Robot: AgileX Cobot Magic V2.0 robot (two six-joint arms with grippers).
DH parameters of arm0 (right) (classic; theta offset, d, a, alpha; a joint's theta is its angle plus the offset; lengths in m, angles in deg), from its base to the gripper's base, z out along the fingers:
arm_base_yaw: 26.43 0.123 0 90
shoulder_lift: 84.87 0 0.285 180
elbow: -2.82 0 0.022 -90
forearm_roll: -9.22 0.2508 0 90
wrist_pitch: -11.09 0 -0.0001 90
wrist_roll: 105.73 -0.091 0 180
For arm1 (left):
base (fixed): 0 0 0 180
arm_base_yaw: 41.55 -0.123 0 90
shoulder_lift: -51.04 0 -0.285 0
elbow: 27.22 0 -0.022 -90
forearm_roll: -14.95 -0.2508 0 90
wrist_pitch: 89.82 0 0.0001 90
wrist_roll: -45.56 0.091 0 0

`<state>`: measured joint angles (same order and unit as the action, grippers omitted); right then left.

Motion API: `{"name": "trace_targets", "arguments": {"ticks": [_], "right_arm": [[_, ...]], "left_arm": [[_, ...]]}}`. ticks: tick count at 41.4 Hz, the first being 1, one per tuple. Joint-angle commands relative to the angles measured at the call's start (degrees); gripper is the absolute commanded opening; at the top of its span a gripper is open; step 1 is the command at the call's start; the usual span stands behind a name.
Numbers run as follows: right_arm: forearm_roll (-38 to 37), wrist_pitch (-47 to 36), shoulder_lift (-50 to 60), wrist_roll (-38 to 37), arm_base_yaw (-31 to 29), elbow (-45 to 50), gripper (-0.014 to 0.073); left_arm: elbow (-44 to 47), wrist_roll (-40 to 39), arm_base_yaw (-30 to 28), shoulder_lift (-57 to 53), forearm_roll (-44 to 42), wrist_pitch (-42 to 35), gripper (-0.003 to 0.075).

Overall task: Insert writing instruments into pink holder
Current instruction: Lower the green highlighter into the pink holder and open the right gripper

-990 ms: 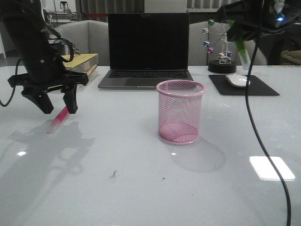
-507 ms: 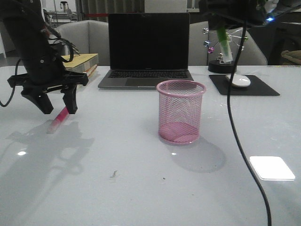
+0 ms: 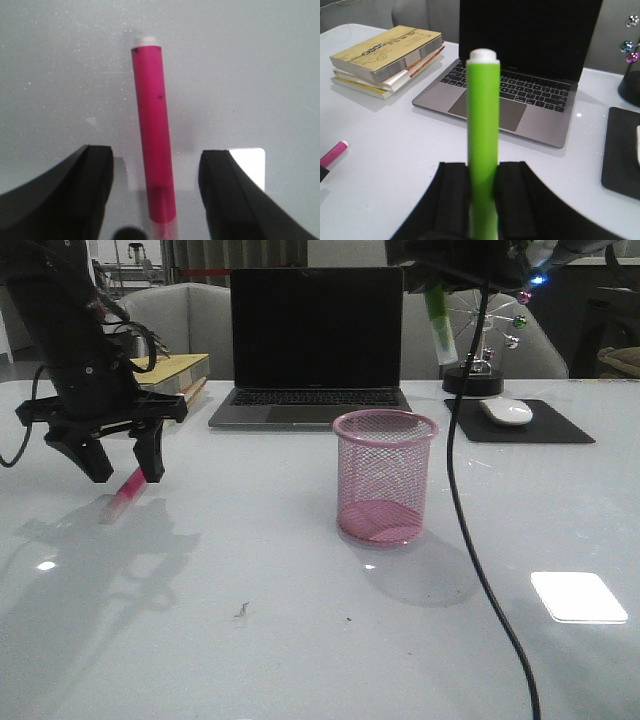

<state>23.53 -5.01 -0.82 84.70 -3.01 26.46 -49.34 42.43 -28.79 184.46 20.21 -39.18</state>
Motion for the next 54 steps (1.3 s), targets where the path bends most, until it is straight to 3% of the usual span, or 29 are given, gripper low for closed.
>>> {"name": "trace_targets", "arguments": {"ticks": [1, 18, 31, 34, 40, 43, 54], "right_arm": [[0.0, -5.5, 1.1, 0.1, 0.8, -1.6, 0.0052], [-0.6, -10.7, -5.6, 0.0, 3.8, -1.6, 0.0052], [-10.3, -15.9, -8.8, 0.0, 3.8, -1.6, 0.0055], [-10.3, -16.0, -8.8, 0.0, 3.8, -1.6, 0.0101], [-10.3, -16.0, -8.8, 0.0, 3.8, -1.6, 0.0372], [-10.3, -16.1, -8.8, 0.0, 3.8, -1.6, 0.0447], [-10.3, -19.1, -8.6, 0.0, 3.8, -1.6, 0.0449]], "left_arm": [[-1.8, -0.4, -0.1, -3.6, 0.4, -1.1, 0.0446], [-1.8, -0.4, -0.1, -3.6, 0.4, -1.1, 0.0446], [-1.8, -0.4, -0.1, -3.6, 0.3, -1.1, 0.0446], [-1.8, -0.4, -0.1, -3.6, 0.2, -1.1, 0.0446], [-1.8, -0.4, -0.1, -3.6, 0.2, -1.3, 0.0446], [-1.8, -0.4, -0.1, -3.6, 0.1, -1.3, 0.0446], [-1.8, -0.4, -0.1, -3.6, 0.1, -1.3, 0.0446]]}}
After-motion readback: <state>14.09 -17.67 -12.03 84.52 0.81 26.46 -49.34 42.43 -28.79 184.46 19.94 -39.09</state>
